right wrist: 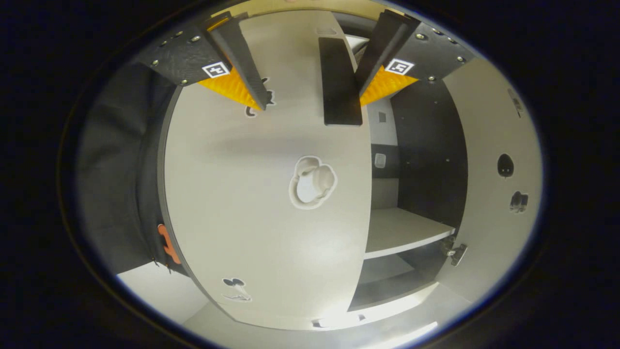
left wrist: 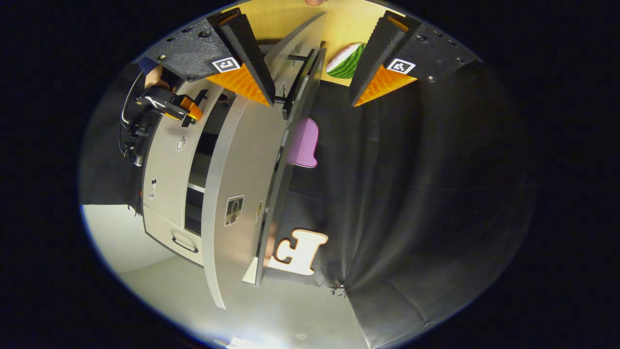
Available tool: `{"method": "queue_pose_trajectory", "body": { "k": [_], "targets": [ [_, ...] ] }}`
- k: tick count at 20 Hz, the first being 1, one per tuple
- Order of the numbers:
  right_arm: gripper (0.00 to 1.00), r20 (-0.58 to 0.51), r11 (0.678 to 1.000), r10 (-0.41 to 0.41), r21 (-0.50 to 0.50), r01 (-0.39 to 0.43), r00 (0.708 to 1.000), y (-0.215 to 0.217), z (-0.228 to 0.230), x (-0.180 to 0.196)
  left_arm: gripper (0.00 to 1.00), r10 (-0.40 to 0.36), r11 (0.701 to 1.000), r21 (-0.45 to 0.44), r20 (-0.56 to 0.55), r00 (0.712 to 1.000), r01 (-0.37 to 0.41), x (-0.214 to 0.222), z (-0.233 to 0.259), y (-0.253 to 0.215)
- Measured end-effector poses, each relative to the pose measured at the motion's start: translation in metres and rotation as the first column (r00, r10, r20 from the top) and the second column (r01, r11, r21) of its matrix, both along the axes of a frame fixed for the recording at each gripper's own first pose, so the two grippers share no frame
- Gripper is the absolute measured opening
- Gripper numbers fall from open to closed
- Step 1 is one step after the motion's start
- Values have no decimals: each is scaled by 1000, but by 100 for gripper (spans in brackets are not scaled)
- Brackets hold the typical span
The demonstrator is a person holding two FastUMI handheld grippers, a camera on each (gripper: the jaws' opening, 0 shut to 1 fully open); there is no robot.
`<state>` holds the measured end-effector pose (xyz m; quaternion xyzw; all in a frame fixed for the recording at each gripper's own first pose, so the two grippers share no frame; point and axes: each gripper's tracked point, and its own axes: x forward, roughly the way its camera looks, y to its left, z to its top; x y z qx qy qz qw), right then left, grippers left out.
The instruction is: Grab one shoe with the right hand and put it into the shoe cabinet, grab the other shoe with the left hand and put it into the shoe cabinet; then close the right door with the right hand and the left door with the left hand.
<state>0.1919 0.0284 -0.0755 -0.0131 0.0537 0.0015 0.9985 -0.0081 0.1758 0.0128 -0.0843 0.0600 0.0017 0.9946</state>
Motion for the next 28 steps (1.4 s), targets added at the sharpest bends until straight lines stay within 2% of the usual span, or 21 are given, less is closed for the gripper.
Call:
{"method": "queue_pose_trajectory", "body": {
  "k": [1,3,4,7,8,9,13,14,15,18,19,20,25,26,28],
  "targets": [
    [100,-1,1000,2,-2,-2,1000,0,0,0,94,-19,1000,19,1,1000,19,1,0,-3],
    [98,-4,1000,9,-3,-9,1000,1,0,-1,93,-49,998,41,4,999,49,3,1,-8],
    [98,-14,1000,14,4,-14,1000,1,-2,-1,86,-59,997,46,6,998,59,4,3,-10],
    [100,-20,998,24,66,-23,1000,1,-1,-10,90,-90,996,25,5,996,90,1,3,-13],
    [100,-16,997,27,76,-25,1000,1,0,-15,84,-103,995,8,6,995,103,2,3,-15],
    [100,-12,997,29,75,-28,1000,0,2,-19,89,-118,993,-8,4,993,118,3,2,-19],
    [97,11,1000,23,20,-23,1000,-4,9,-34,89,-177,984,-18,4,984,177,10,-1,-47],
    [100,17,1000,18,8,-18,1000,-7,11,-37,84,-192,981,-13,5,981,192,10,-1,-53],
    [100,23,1000,14,3,-14,1000,-9,13,-41,89,-207,978,-9,4,978,207,10,-1,-58],
    [100,30,1000,-5,7,5,1000,-21,19,-52,89,-248,969,-6,3,969,248,15,-2,-74],
    [100,32,1000,-15,9,14,999,-26,21,-55,84,-257,966,-6,3,966,257,17,-2,-79],
    [100,34,1000,-25,9,25,999,-31,22,-59,89,-264,965,1,4,965,264,20,-2,-82],
    [97,48,997,-72,6,72,996,-57,33,-75,89,-296,955,22,3,955,296,25,-5,-103],
    [100,48,997,-79,6,79,996,-62,34,-79,86,-305,952,16,2,952,305,26,-6,-106],
    [100,49,996,-91,2,91,995,-69,36,-84,89,-319,948,10,-2,948,319,29,-10,-115]
  ]
}}
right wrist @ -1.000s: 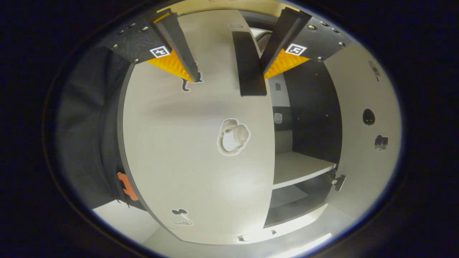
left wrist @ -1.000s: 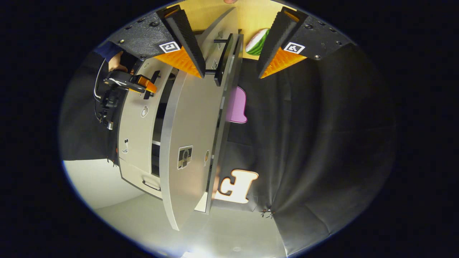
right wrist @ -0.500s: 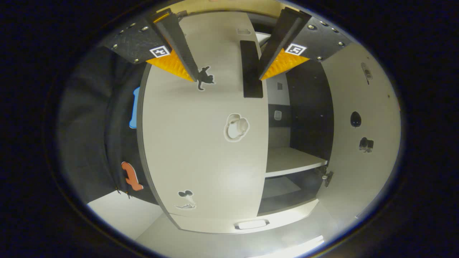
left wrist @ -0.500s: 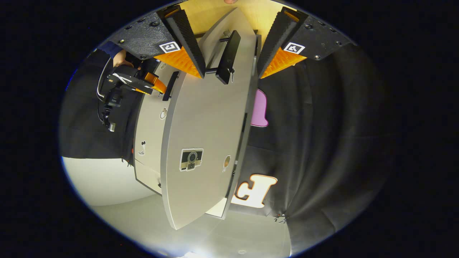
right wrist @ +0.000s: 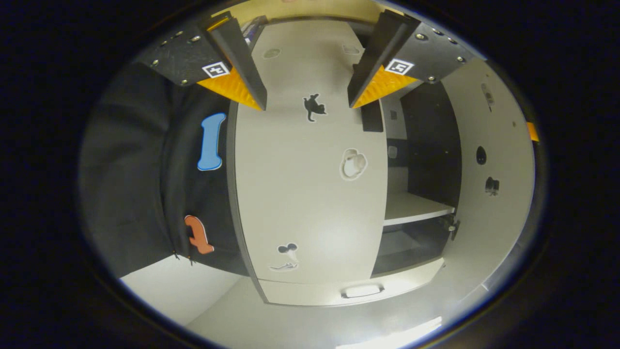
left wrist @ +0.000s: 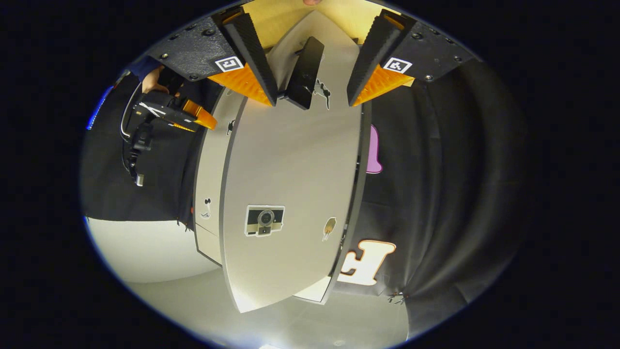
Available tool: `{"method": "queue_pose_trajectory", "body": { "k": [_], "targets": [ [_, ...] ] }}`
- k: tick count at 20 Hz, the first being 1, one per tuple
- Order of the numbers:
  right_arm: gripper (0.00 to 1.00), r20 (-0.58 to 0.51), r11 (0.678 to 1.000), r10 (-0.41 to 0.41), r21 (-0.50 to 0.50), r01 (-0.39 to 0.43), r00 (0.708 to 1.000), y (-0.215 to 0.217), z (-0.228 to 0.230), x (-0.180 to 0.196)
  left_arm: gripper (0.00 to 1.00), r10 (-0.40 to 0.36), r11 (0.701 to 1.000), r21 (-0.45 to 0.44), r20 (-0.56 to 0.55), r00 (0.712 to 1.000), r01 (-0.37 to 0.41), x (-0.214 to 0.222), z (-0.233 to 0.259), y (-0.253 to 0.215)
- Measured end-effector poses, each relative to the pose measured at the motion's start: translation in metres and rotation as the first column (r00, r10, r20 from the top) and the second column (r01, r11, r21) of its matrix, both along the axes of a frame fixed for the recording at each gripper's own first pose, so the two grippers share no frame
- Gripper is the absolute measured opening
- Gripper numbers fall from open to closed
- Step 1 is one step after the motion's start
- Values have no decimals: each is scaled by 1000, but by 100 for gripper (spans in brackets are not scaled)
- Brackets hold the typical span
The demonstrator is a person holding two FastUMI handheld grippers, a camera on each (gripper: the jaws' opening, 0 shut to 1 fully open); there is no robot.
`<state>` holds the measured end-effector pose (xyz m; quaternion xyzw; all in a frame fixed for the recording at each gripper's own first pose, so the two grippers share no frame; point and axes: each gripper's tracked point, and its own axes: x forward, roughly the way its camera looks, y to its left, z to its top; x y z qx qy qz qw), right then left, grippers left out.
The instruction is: Grab one shoe with the right hand and put it into the shoe cabinet, grab the other shoe with the left hand and put it into the shoe cabinet; then close the right door with the right hand and the left door with the left hand.
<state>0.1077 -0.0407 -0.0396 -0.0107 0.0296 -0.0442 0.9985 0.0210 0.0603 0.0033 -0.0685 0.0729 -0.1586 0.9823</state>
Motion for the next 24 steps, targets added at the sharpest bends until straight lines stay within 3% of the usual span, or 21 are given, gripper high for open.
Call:
{"method": "queue_pose_trajectory", "body": {
  "k": [4,5,6,9,11,19,24],
  "targets": [
    [100,6,1000,-23,-11,24,1000,-16,5,-10,89,-19,1000,6,-13,1000,19,10,-7,-17],
    [97,8,999,-31,-11,31,999,-20,6,-12,84,-24,1000,6,-9,1000,24,13,-6,-22],
    [97,10,999,-38,-9,38,999,-24,8,-15,89,-29,1000,4,-11,1000,29,15,-8,-27],
    [100,16,998,-60,-4,60,998,-37,11,-22,87,-28,1000,2,-14,999,28,25,-10,-36],
    [100,20,997,-77,-3,77,997,-47,12,-27,96,-38,999,-10,-17,999,38,31,-12,-43],
    [100,17,989,-148,18,148,989,-91,12,-48,97,-63,997,48,-4,998,63,55,-15,-73],
    [100,8,982,-186,20,186,982,-113,8,-56,96,-81,997,15,-16,997,81,73,-18,-87]
  ]
}}
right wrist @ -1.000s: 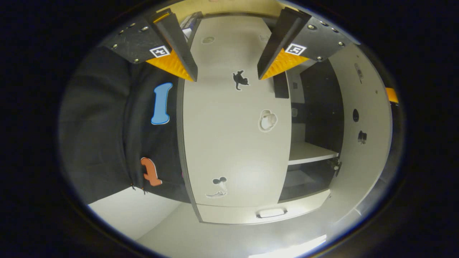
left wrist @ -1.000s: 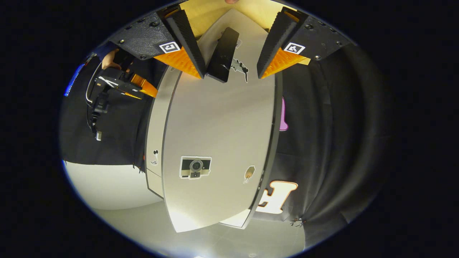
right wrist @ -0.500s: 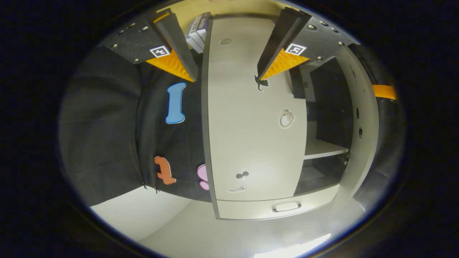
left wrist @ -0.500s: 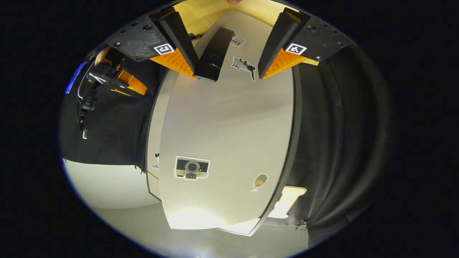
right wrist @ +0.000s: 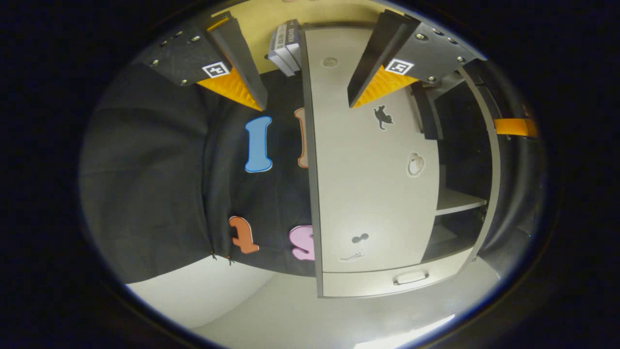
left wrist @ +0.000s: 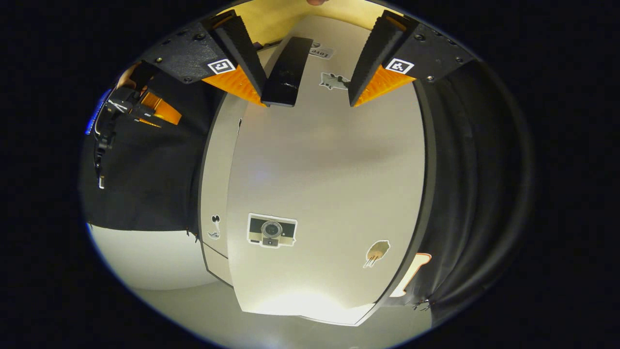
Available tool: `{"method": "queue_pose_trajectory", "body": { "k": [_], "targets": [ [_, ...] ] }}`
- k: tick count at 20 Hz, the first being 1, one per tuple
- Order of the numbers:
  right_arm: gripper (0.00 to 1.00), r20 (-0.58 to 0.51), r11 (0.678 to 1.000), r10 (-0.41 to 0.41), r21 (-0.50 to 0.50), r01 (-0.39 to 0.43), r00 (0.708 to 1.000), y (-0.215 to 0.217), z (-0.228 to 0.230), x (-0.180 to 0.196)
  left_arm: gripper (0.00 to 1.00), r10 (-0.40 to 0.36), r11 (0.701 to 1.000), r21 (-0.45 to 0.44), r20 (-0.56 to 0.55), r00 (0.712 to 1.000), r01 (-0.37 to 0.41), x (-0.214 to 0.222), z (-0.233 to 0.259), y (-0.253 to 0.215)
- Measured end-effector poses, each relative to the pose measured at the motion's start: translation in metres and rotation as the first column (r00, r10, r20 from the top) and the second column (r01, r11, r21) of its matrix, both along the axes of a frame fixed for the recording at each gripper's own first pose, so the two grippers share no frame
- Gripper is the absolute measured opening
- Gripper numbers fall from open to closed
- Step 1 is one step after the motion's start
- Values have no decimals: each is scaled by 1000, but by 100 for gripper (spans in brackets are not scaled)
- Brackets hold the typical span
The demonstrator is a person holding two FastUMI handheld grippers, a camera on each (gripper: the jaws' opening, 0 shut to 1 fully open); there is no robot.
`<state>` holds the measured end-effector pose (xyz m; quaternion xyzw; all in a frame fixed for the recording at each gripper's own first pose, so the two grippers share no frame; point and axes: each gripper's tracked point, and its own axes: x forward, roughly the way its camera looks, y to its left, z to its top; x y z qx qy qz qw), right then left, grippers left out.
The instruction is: Grab one shoe with the right hand and put it into the shoe cabinet, grab the other shoe with the left hand and put it into the shoe cabinet; then close the right door with the right hand and the left door with the left hand.
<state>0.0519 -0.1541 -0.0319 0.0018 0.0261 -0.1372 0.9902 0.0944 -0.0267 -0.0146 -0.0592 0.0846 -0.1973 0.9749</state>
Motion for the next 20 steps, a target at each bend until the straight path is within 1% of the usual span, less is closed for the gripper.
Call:
{"method": "queue_pose_trajectory", "body": {
  "k": [2,6,7,8,9,11,12,13,20],
  "targets": [
    [100,0,1000,-15,-1,15,1000,-8,-1,-3,97,-3,1000,-10,-5,1000,3,6,-1,-5],
    [100,8,999,-40,6,40,999,-24,0,-4,97,-4,1000,2,-3,1000,4,18,-4,-17],
    [97,9,999,-44,7,44,999,-27,0,-4,97,-4,1000,4,-2,1000,4,19,-4,-18],
    [97,11,999,-48,8,48,999,-30,0,-5,97,-4,1000,3,-2,1000,4,22,-5,-19],
    [100,10,999,-51,9,51,999,-32,0,-4,97,-5,1000,0,-2,1000,5,24,-5,-21],
    [100,8,998,-54,9,54,998,-36,-2,-1,96,-5,1000,-5,-4,1000,5,29,-6,-24],
    [97,9,998,-56,10,56,998,-38,-3,0,96,-5,1000,-6,-4,1000,5,31,-7,-26],
    [100,10,998,-57,11,57,998,-39,-3,2,96,0,1000,-2,-5,1000,0,32,-7,-26],
    [100,11,999,-52,14,51,999,-43,-6,13,97,17,999,29,9,1000,-17,43,-9,-30]
  ]
}}
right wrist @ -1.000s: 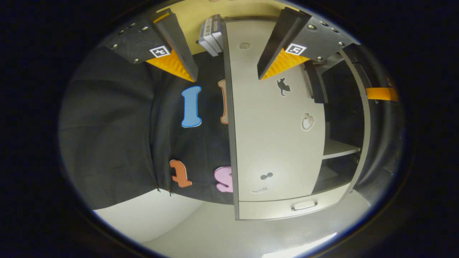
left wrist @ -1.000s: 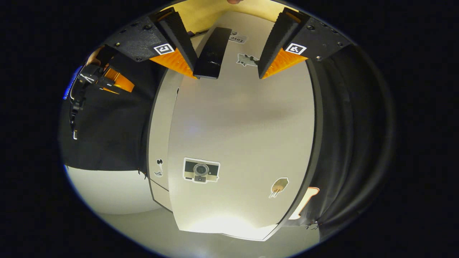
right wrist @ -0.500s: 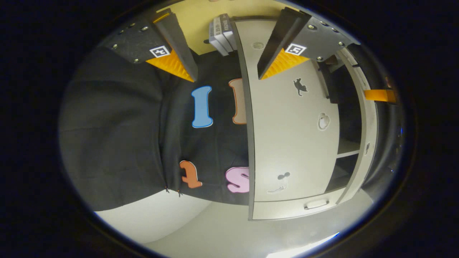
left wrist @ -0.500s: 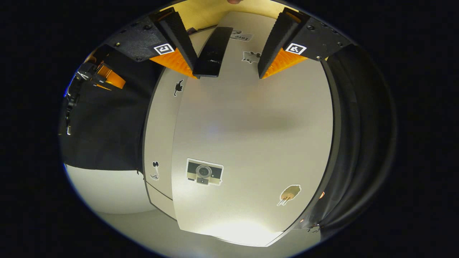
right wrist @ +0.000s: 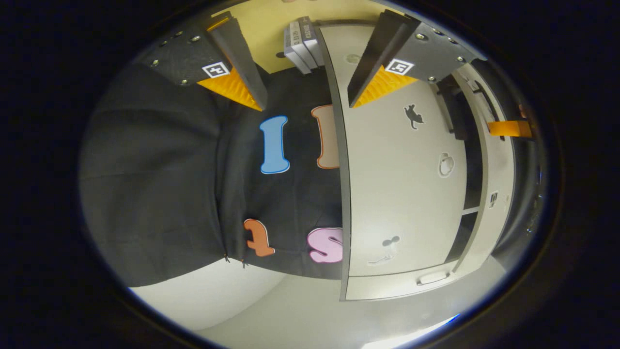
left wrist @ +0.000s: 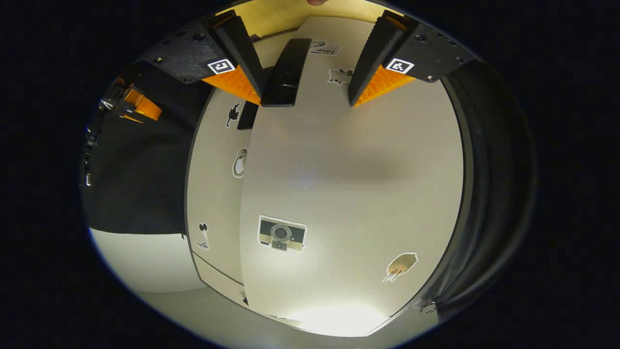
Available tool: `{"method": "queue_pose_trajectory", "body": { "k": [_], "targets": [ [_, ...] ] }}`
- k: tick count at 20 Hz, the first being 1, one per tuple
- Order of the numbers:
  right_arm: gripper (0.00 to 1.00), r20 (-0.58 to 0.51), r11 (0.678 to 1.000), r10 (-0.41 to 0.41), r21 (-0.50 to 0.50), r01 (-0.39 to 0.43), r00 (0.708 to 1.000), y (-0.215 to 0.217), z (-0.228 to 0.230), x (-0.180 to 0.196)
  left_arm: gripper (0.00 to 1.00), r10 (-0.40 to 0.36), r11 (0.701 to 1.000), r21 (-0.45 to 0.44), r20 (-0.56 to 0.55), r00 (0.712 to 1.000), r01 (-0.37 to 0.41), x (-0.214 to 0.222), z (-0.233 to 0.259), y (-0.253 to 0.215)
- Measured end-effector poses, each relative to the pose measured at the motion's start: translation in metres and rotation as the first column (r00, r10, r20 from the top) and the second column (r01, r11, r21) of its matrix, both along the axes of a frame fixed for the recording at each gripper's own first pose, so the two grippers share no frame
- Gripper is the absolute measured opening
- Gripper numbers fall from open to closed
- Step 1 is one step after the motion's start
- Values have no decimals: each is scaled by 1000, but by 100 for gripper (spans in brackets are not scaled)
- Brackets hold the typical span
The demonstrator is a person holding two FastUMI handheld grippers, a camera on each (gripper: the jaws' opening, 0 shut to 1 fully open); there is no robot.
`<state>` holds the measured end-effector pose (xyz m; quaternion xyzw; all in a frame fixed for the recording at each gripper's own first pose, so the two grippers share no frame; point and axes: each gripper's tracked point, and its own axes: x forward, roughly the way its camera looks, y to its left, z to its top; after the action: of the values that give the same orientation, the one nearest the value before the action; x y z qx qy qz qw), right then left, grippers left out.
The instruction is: Grab one shoe with the right hand and put it into the shoe cabinet, grab the other shoe with the left hand and put it into the shoe cabinet; then close the right door with the right hand and the left door with the left hand.
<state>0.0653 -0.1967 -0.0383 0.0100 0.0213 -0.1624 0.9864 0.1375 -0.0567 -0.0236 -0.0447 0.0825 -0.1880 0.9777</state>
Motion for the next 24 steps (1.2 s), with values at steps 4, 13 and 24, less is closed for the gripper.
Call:
{"method": "queue_pose_trajectory", "body": {
  "k": [4,13,24],
  "targets": [
    [100,-5,1000,9,-3,-9,1000,1,-4,7,97,4,1000,7,4,1000,-4,6,-1,-1],
    [100,-12,1000,10,4,-10,1000,-4,-8,20,98,20,1000,3,10,1000,-20,14,-2,-3],
    [100,-18,1000,27,-3,-27,999,-1,-14,32,96,33,999,1,7,999,-33,18,-3,-3]
  ]
}}
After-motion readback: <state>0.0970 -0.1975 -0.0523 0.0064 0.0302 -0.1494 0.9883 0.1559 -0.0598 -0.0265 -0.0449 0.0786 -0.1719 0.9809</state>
